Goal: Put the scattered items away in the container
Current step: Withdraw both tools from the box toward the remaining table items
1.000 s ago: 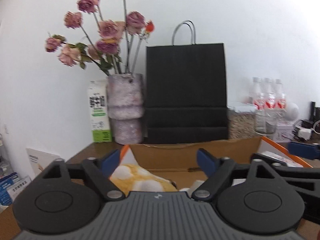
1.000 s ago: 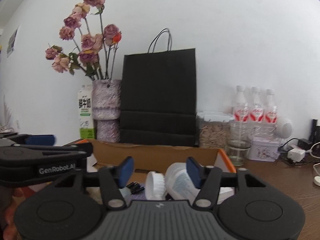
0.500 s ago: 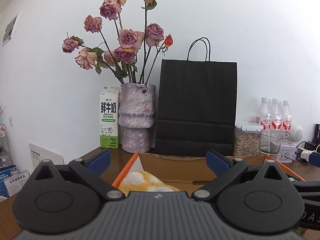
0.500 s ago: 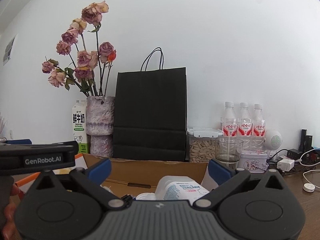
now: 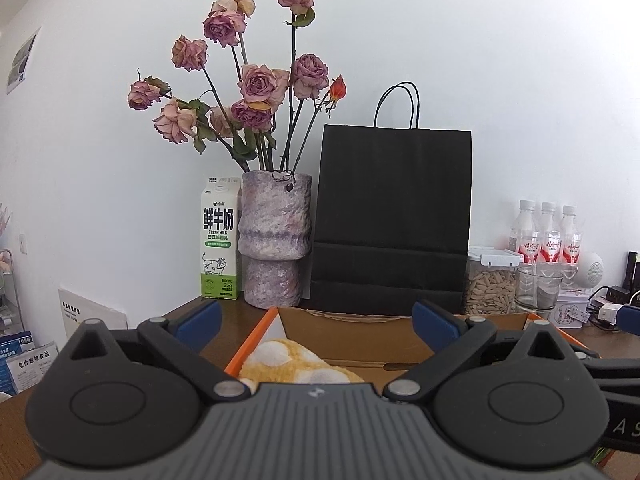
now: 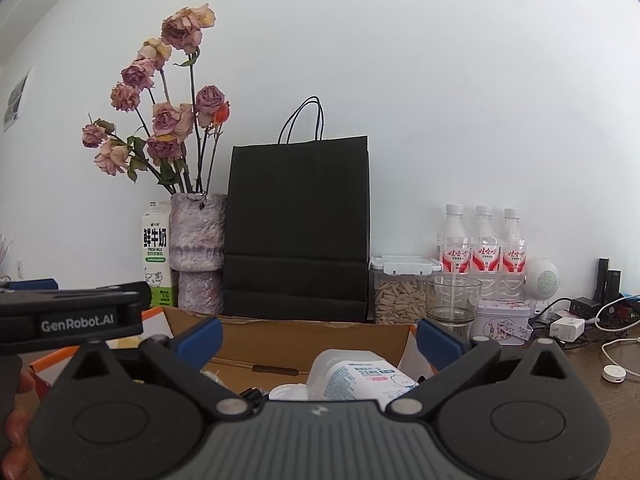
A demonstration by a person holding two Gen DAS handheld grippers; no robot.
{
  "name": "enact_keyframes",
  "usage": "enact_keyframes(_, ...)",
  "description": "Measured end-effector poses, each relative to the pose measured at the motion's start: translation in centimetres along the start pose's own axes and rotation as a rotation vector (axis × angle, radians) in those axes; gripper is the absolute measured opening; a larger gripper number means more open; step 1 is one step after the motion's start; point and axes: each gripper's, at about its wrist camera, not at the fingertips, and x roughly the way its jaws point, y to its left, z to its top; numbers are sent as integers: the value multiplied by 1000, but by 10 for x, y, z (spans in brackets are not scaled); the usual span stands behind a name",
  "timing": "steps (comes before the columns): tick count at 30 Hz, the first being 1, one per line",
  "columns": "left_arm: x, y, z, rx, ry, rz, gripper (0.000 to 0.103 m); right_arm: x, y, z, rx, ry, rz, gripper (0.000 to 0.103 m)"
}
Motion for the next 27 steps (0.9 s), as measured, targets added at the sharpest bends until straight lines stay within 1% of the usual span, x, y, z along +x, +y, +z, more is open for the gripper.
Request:
enact_keyframes(10, -19, 15, -2, -6, 4, 26, 103, -19, 1, -2, -18, -14, -5, 103)
enact_keyframes(16, -35, 23, -8, 17, 27, 34, 103, -37, 0, -6, -35, -3, 0, 103)
enact_keyframes(24, -56, 35, -15, 36, 50, 54, 103, -62, -4, -15, -42, 43, 12, 103)
enact_keyframes(27, -63, 38, -20, 48, 70, 61, 103, -68, -5, -19, -42, 95, 36, 103)
